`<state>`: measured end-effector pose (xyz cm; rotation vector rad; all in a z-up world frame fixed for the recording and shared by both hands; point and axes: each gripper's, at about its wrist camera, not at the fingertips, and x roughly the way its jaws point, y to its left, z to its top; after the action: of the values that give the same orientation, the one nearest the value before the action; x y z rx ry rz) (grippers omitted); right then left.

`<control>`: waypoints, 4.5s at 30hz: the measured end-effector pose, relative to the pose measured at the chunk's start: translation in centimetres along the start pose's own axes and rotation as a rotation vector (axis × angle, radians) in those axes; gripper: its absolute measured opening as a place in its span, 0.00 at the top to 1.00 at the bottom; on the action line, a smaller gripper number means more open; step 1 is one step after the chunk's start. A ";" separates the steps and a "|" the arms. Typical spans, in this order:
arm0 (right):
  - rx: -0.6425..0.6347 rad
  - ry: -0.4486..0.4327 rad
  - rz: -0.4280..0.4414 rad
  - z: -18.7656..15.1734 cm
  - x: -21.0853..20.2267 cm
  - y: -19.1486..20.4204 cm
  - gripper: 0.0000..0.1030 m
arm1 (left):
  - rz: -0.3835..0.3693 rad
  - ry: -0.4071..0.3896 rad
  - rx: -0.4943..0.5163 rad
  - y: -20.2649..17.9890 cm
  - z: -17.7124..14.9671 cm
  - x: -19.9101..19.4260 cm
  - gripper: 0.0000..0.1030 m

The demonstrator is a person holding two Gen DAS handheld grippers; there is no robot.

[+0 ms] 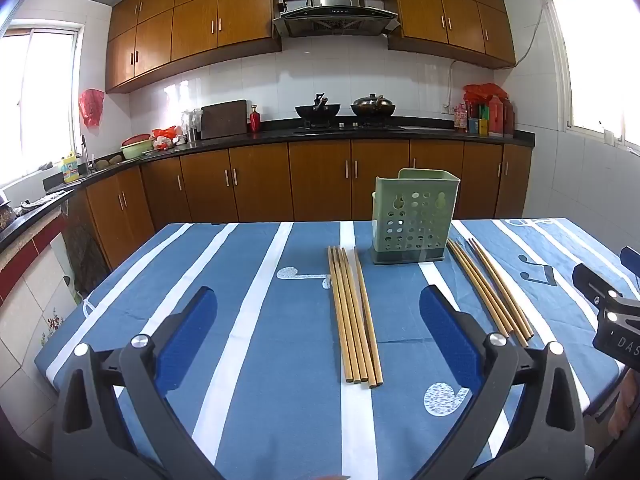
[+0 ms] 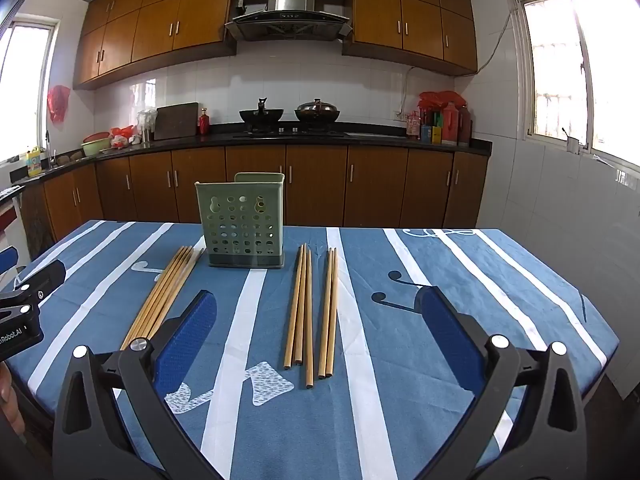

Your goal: Organize utensils

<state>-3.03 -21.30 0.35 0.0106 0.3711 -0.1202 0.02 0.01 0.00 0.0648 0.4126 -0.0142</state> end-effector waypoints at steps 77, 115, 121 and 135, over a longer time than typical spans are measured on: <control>0.001 0.003 0.001 -0.4 0.3 0.3 0.02 | -0.001 0.002 -0.003 0.0 0.0 0.0 0.04; 0.083 0.185 0.013 -1.6 4.6 -1.6 0.02 | 0.033 0.157 -0.020 0.8 -1.5 4.7 0.04; 0.154 0.283 -0.028 -1.4 8.2 -3.9 0.17 | 0.029 0.250 -0.083 3.1 -1.9 7.4 0.04; 0.165 0.524 0.057 -2.4 17.4 -3.9 0.78 | -0.016 0.340 -0.111 4.6 -1.4 11.7 0.28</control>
<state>11.72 -27.08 -8.16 0.2184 0.8825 -0.0899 10.29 4.69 -5.71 -0.0466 0.7527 0.0041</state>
